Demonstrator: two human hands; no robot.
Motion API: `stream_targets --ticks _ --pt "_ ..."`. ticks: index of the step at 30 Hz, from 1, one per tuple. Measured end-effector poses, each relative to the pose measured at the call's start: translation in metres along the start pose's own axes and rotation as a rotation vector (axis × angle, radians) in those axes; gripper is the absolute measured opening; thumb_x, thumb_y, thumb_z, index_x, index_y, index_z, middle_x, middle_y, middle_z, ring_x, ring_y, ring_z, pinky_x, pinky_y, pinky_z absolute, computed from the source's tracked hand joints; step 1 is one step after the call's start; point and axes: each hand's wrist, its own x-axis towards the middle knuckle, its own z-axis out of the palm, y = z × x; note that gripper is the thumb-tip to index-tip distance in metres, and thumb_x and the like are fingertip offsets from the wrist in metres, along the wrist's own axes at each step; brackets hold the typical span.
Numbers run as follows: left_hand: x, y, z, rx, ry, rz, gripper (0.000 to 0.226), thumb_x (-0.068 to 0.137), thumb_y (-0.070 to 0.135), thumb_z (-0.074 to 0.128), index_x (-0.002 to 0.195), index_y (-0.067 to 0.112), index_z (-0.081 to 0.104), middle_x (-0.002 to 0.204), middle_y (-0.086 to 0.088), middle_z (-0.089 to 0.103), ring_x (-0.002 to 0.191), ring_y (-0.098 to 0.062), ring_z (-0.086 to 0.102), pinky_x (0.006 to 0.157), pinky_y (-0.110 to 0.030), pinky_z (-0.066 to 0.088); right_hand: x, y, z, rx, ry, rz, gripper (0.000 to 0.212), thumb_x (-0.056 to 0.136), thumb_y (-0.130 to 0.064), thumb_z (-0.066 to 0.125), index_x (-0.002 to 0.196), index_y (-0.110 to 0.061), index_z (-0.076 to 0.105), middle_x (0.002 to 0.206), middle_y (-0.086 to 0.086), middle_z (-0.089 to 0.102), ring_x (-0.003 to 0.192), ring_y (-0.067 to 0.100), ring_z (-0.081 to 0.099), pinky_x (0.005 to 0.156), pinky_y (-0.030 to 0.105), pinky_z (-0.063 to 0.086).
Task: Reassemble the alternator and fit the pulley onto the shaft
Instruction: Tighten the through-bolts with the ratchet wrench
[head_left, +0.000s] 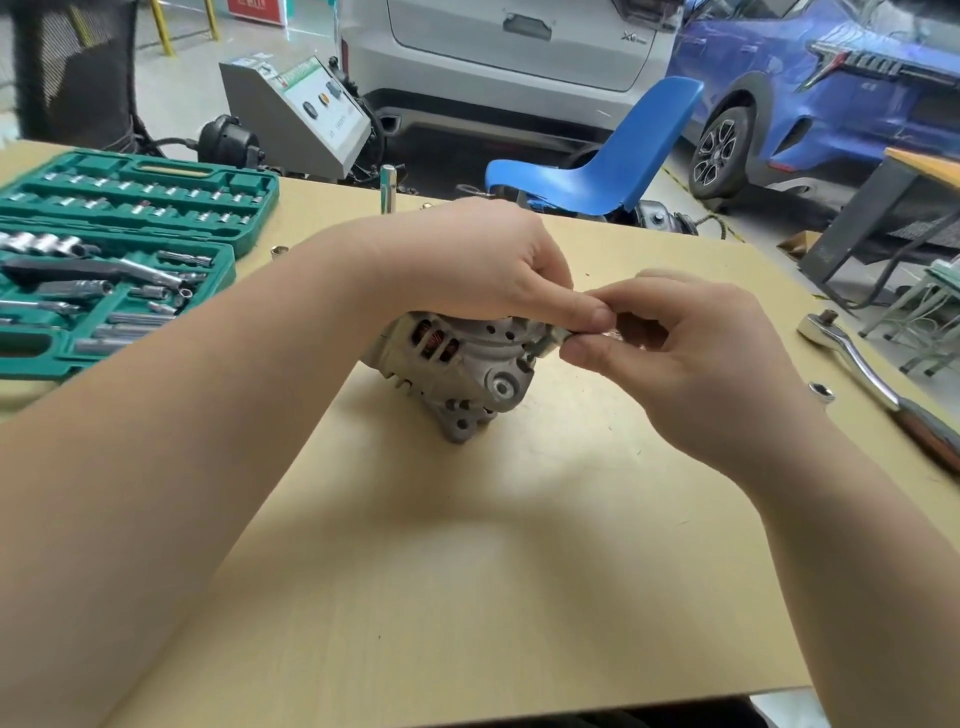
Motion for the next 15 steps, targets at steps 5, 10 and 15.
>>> stream_targets --ticks 5,10,15 --pt "-0.005 -0.001 0.001 -0.067 -0.003 0.001 0.066 0.058 0.107 0.045 0.081 0.055 0.079 0.113 0.004 0.080 0.124 -0.025 0.065 0.102 -0.060 0.054 -0.003 -0.009 0.000 -0.079 0.005 0.004 0.023 0.088 -0.053 0.070 0.106 -0.040 0.074 0.099 -0.018 0.069 0.101 0.011 0.062 0.093 0.045 0.050" --pt "-0.003 0.000 0.002 -0.067 0.002 -0.015 0.064 0.065 0.101 0.049 0.091 0.053 0.082 0.115 0.009 0.080 0.126 -0.025 0.065 0.103 -0.060 0.054 -0.016 -0.009 -0.001 -0.117 -0.033 0.057 0.018 0.092 -0.048 0.065 0.103 -0.036 0.070 0.072 -0.016 0.066 0.069 0.006 0.060 0.059 0.025 0.045" --pt "-0.002 0.003 0.002 -0.081 -0.009 -0.034 0.069 0.063 0.101 0.049 0.096 0.050 0.083 0.113 0.017 0.079 0.123 -0.019 0.066 0.102 -0.057 0.056 -0.022 -0.018 0.008 0.108 -0.019 0.201 0.007 0.098 -0.036 0.071 0.096 -0.029 0.069 0.069 -0.013 0.074 0.053 0.008 0.071 0.048 0.027 0.057"
